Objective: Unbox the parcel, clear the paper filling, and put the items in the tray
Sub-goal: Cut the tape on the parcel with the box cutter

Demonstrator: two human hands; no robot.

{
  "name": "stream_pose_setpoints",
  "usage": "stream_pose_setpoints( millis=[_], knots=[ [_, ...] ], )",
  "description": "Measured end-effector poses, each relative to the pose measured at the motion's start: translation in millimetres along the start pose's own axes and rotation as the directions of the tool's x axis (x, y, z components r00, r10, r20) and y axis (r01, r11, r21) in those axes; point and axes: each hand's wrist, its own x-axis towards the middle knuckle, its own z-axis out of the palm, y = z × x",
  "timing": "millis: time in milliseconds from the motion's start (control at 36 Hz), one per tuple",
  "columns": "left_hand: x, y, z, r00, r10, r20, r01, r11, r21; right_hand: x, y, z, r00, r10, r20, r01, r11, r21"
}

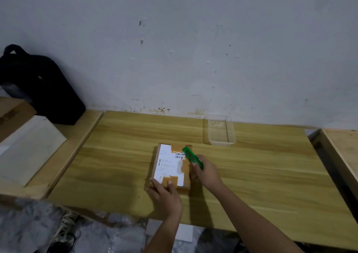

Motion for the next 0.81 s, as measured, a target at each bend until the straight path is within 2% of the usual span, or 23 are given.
stream_pose_setpoints(
  millis=[83, 167, 222, 278, 361, 472, 583, 806],
  knots=[
    [21, -3, -5, 0.998, 0.064, 0.03, -0.064, 0.998, 0.015, 9, -3, -8, 0.999, 0.032, 0.012, -0.033, 0.997, 0.07],
    [49, -2, -18, 0.98, 0.172, 0.098, -0.174, 0.985, 0.006, 19, -7, -15, 0.991, 0.08, 0.107, -0.092, 0.989, 0.113],
    [70, 1, -24, 0.971, 0.196, 0.134, -0.197, 0.98, -0.002, 24, -9, -16, 0.979, 0.1, 0.178, -0.131, 0.977, 0.169],
    [90, 8, -25, 0.973, 0.193, 0.123, -0.193, 0.981, -0.019, 29, -10, -16, 0.976, 0.107, 0.188, -0.135, 0.98, 0.144],
    [109, 21, -21, 0.985, 0.151, 0.087, -0.148, 0.988, -0.034, 38, -10, -16, 0.993, 0.042, 0.111, -0.04, 0.999, -0.014],
    [120, 34, -14, 0.992, 0.103, 0.068, -0.101, 0.995, -0.026, 43, -15, -16, 0.994, -0.109, -0.028, 0.106, 0.991, -0.081],
    [120, 35, -9, 0.992, 0.113, 0.057, -0.115, 0.993, 0.023, 48, -17, -12, 0.982, -0.127, -0.138, 0.113, 0.988, -0.11],
    [123, 42, -7, 0.983, 0.155, 0.097, -0.153, 0.988, -0.025, 51, -21, -9, 0.967, -0.153, -0.206, 0.121, 0.98, -0.16]
  ],
)
